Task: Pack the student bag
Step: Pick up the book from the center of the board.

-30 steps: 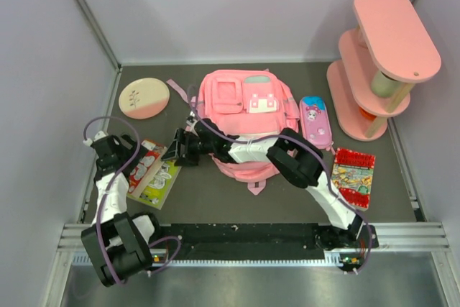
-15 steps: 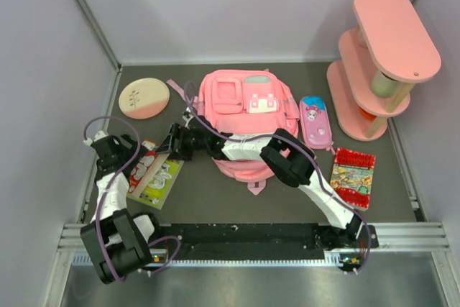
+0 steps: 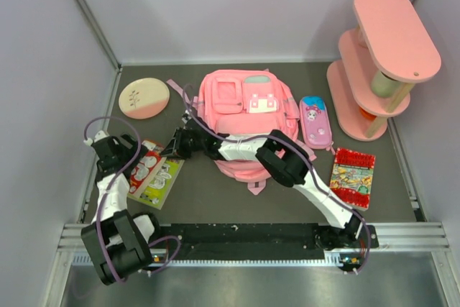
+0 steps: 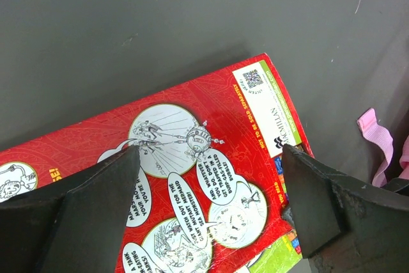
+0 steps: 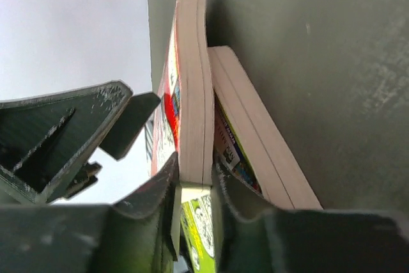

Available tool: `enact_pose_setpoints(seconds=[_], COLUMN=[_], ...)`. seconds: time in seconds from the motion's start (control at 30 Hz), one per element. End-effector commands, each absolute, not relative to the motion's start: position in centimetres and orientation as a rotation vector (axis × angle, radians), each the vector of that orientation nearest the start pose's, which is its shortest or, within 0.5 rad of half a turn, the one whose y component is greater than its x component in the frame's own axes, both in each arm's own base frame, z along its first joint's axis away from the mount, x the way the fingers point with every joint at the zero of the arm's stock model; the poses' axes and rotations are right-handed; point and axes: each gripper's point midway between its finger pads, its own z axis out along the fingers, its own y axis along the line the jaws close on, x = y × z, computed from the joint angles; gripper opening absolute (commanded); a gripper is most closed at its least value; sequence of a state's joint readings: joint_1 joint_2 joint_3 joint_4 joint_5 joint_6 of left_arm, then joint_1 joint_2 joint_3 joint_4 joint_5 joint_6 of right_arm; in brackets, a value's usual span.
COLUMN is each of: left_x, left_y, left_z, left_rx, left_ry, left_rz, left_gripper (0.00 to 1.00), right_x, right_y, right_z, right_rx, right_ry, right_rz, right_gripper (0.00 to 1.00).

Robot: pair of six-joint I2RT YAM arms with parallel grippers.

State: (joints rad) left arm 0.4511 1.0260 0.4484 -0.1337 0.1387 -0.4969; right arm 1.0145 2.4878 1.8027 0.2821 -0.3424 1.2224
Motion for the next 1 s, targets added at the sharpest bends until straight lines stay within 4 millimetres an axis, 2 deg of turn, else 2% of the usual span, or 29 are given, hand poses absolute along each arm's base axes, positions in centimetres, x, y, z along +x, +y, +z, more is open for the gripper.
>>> enact_pose_setpoints(seconds=[0.0,0.07,0.1,0.17,0.23,0.3,0.33,0.37,0.4,0.43,0.5,0.53,0.57,0.6,0.63,0.67,0.7,0.73,0.77,0.8,0.87,0.9,0.93,0.97], left_x=[26.7,26.5,26.8,26.8,26.8,26.8,26.5,26.4,26.2,25.9,25.7,25.7,25.8,25.9,25.9,26.0,26.1,26.2,26.3,26.2,25.9,25.5,25.2,25.0], left_y=[7.5,7.2,7.2,6.4,6.3,6.5,6.5,6.6,6.5,6.3,5.5,5.3,4.3,3.9,3.3,2.8,1.6,1.0,0.4,-1.2,-2.8,-4.0,-4.7,-5.0], left_z=[6.1,6.6,7.8,10.0,13.9,17.4,19.3,20.9,21.9,22.8,24.0,24.3,24.9,25.0,25.2,25.0,25.7,26.1,25.7,27.0,27.4,29.0,29.5,29.4], left_rx=[-0.977,-0.964,-0.949,-0.894,-0.852,-0.806,-0.774,-0.746,-0.725,-0.697,-0.655,-0.627,-0.575,-0.554,-0.525,-0.507,-0.435,-0.404,-0.387,-0.304,-0.234,-0.148,-0.106,-0.089], left_ry=[2.088,2.098,2.086,2.067,1.986,1.900,1.837,1.794,1.771,1.753,1.749,1.754,1.760,1.764,1.764,1.769,1.749,1.730,1.726,1.684,1.662,1.610,1.590,1.581], left_rz=[-0.226,-0.237,-0.239,-0.280,-0.278,-0.260,-0.243,-0.229,-0.226,-0.222,-0.249,-0.253,-0.301,-0.321,-0.351,-0.379,-0.442,-0.479,-0.522,-0.609,-0.707,-0.773,-0.805,-0.835], left_gripper=[0.95,0.95,0.95,0.98,0.99,0.99,0.99,0.99,0.99,0.99,0.99,0.99,0.99,0.99,0.99,0.99,0.99,0.99,0.99,0.99,0.99,0.99,0.99,0.99], right_x=[25.9,26.0,26.0,26.2,26.0,26.7,26.2,26.2,26.6,25.8,25.6,24.8,24.1,23.5,23.8,23.3,23.1,23.3,23.3,22.7,22.7,22.3,22.5,22.6], right_y=[61.9,61.6,61.5,60.9,60.0,59.0,58.0,57.4,56.7,55.8,54.1,53.3,52.3,51.3,50.4,49.1,48.0,47.0,46.3,45.1,43.5,42.2,41.2,40.4], right_z=[7.5,8.0,9.4,10.8,13.6,16.5,18.6,19.8,21.5,21.9,26.0,25.6,27.7,27.1,27.1,29.1,27.6,27.6,27.4,28.3,27.3,28.3,27.1,27.0], right_rx=[-0.081,-0.117,-0.135,-0.198,-0.240,-0.282,-0.313,-0.337,-0.354,-0.398,-0.463,-0.493,-0.524,-0.550,-0.552,-0.568,-0.560,-0.577,-0.587,-0.598,-0.629,-0.625,-0.629,-0.619], right_ry=[2.406,2.392,2.366,2.311,2.241,2.137,2.089,2.045,1.975,1.963,1.823,1.830,1.768,1.784,1.783,1.732,1.767,1.767,1.786,1.783,1.824,1.804,1.852,1.866], right_rz=[1.635,1.617,1.620,1.625,1.666,1.705,1.742,1.763,1.793,1.817,1.854,1.867,1.883,1.887,1.867,1.861,1.833,1.788,1.757,1.728,1.637,1.599,1.533,1.492], right_gripper=[0.03,0.00,0.00,0.00,0.00,0.00,0.00,0.00,0.00,0.00,0.00,0.00,0.00,0.00,0.00,0.00,0.00,0.00,0.00,0.00,0.00,0.00,0.00,0.00])
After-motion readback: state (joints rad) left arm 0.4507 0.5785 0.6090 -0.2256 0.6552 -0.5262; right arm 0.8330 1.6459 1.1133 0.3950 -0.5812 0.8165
